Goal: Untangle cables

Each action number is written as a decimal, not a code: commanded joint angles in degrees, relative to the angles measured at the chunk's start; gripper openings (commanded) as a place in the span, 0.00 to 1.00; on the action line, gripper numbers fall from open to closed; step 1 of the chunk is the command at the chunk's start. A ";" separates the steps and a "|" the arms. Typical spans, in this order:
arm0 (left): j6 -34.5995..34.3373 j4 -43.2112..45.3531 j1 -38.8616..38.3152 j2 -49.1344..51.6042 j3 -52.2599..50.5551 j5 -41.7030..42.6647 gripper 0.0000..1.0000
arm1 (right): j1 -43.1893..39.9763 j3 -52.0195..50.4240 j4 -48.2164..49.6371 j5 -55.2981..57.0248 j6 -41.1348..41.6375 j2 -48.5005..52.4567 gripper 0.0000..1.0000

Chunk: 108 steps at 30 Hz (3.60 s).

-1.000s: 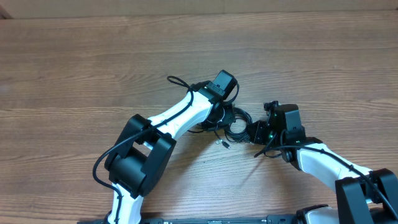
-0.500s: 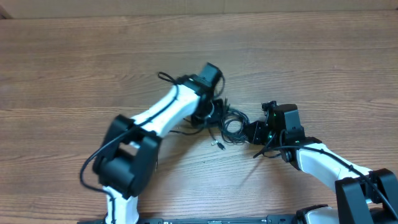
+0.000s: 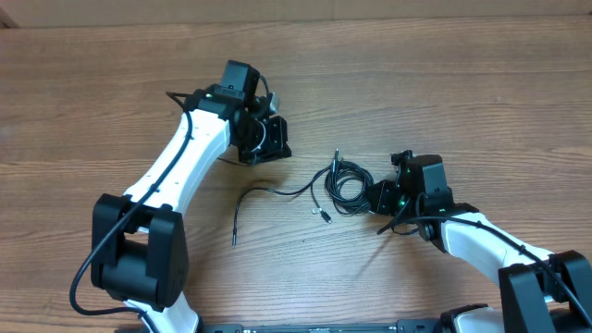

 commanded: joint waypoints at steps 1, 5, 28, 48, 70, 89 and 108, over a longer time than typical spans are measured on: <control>1.55 0.57 -3.72 -0.33 -0.04 1.40 0.05 | -0.33 0.48 -0.28 1.44 -0.22 0.24 0.04; -3.19 1.79 -8.96 0.35 -0.09 -6.73 0.09 | -0.33 0.48 -0.31 1.42 -0.22 0.24 0.04; -14.84 7.34 -17.57 15.08 -0.11 -10.51 0.28 | -0.33 0.48 -1.16 1.44 -0.22 0.24 0.04; -5.70 3.04 -8.92 11.32 0.26 0.46 0.04 | -0.33 0.48 -2.67 5.07 -0.26 0.24 0.04; 3.72 -1.09 2.05 6.82 0.24 5.66 0.04 | -0.33 0.46 -2.89 5.07 -0.24 0.24 0.04; 3.98 0.48 -6.56 6.82 0.24 1.29 0.60 | -0.33 0.48 -2.84 4.63 -0.24 0.24 0.04; 2.86 -6.58 -4.55 6.73 19.65 -13.53 0.53 | -0.33 0.48 -2.86 4.66 -0.24 0.24 0.04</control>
